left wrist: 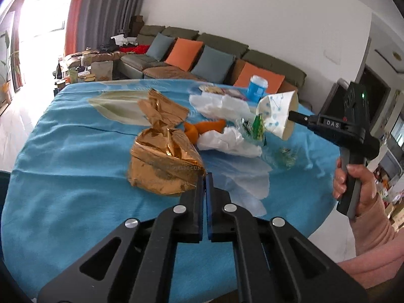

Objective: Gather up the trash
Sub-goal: 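Carry the foil wrapper and paper cup to the teal bin and release both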

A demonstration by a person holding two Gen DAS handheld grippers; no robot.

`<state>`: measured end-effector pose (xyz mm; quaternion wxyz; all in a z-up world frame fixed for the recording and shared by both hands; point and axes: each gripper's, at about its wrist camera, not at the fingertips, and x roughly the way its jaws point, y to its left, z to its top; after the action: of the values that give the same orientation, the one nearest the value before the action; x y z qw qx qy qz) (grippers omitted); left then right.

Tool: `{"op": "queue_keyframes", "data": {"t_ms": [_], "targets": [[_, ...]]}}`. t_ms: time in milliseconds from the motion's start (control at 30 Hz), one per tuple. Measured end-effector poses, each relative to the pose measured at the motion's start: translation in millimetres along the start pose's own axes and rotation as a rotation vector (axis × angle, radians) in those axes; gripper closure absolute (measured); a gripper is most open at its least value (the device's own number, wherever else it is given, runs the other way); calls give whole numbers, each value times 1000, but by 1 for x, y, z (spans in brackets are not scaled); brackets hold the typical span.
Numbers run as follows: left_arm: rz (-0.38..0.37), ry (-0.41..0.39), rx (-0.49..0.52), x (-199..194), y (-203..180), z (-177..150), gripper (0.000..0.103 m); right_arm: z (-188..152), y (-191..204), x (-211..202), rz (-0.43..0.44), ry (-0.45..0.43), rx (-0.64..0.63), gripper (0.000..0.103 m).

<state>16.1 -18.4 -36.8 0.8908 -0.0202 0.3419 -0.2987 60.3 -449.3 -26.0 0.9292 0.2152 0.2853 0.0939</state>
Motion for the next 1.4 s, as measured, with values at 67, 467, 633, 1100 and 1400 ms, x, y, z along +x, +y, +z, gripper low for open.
{"op": "queue_keyframes", "data": {"t_ms": [67, 467, 633, 1100, 1400], "targets": [[6, -22, -8, -9, 4, 2, 102, 3, 4, -3, 27, -9, 3, 101], [21, -102, -98, -54, 36, 5, 102, 2, 71, 8, 248, 29, -83, 101], [51, -133, -117, -74, 47, 1, 102, -4, 105, 31, 345, 92, -104, 101], [207, -183, -193, -130, 93, -13, 102, -26, 191, 97, 530, 262, -179, 101], [306, -203, -245, -158, 123, -21, 102, -35, 254, 125, 620, 331, -259, 101]]}}
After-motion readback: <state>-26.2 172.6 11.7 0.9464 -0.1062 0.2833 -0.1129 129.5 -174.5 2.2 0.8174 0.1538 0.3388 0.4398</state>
